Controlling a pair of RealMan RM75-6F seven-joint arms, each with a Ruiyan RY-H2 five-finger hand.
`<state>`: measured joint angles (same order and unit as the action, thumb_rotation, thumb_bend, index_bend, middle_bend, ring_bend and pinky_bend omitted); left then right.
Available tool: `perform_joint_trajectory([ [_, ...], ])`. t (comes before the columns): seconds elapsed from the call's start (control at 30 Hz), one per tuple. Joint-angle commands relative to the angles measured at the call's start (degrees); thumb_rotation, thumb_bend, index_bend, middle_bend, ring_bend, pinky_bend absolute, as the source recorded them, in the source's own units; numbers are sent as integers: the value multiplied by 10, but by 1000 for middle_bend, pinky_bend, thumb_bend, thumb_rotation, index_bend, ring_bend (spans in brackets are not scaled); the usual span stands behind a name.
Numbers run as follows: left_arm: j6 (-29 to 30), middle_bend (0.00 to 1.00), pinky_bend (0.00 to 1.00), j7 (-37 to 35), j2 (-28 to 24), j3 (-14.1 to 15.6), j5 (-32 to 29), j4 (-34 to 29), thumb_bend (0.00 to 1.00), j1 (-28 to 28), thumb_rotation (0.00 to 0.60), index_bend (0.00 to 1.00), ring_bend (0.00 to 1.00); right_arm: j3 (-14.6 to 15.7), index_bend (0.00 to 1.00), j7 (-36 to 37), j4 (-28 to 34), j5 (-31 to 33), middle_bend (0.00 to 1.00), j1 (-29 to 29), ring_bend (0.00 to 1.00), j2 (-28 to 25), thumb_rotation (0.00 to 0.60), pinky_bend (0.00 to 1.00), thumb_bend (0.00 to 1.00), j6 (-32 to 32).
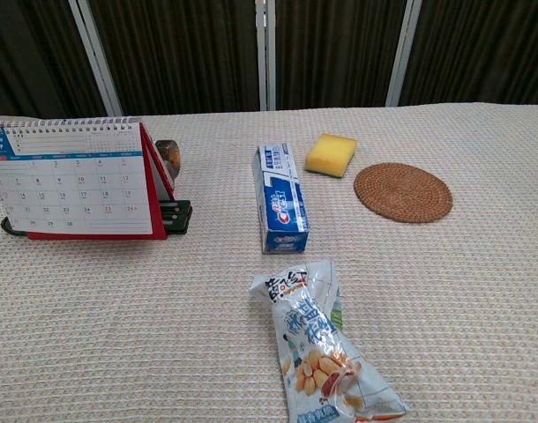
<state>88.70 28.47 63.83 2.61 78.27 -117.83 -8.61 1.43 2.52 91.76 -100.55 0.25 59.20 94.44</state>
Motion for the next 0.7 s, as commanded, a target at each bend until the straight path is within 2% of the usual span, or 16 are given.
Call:
perform_joint_trajectory([
  [0.03,-2,0,0,1,0,-1,0,1,82,1,600,0,0,0,0,0,1,-1,0,0,0,0,600,0,34,2],
  [0.4,-18,0,2,6,7,-11,-17,10,88,1,600,0,0,1,0,-2,4,-1,0,0,0,-1,600,0,34,0],
  [0.43,-20,0,50,7,9,-12,-20,12,105,0,600,0,9,0,0,-2,4,-1,0,0,0,-1,600,0,34,0],
  [0.5,-22,113,228,8,16,-19,-28,20,177,-2,600,0,162,0,0,-2,5,1,0,0,0,-1,600,0,34,0],
  [0.57,-21,442,497,8,28,-29,-39,31,356,-3,600,0,498,-1,0,0,6,2,0,0,0,-2,600,0,34,0],
  [0.63,-31,605,581,-1,41,-36,-59,38,499,-6,600,0,634,0,0,0,6,1,0,-1,0,-3,600,0,35,2],
  [0.7,-49,644,607,-9,47,-41,-84,43,581,-10,600,0,672,0,0,1,6,-1,0,-1,0,-4,600,0,34,3],
])
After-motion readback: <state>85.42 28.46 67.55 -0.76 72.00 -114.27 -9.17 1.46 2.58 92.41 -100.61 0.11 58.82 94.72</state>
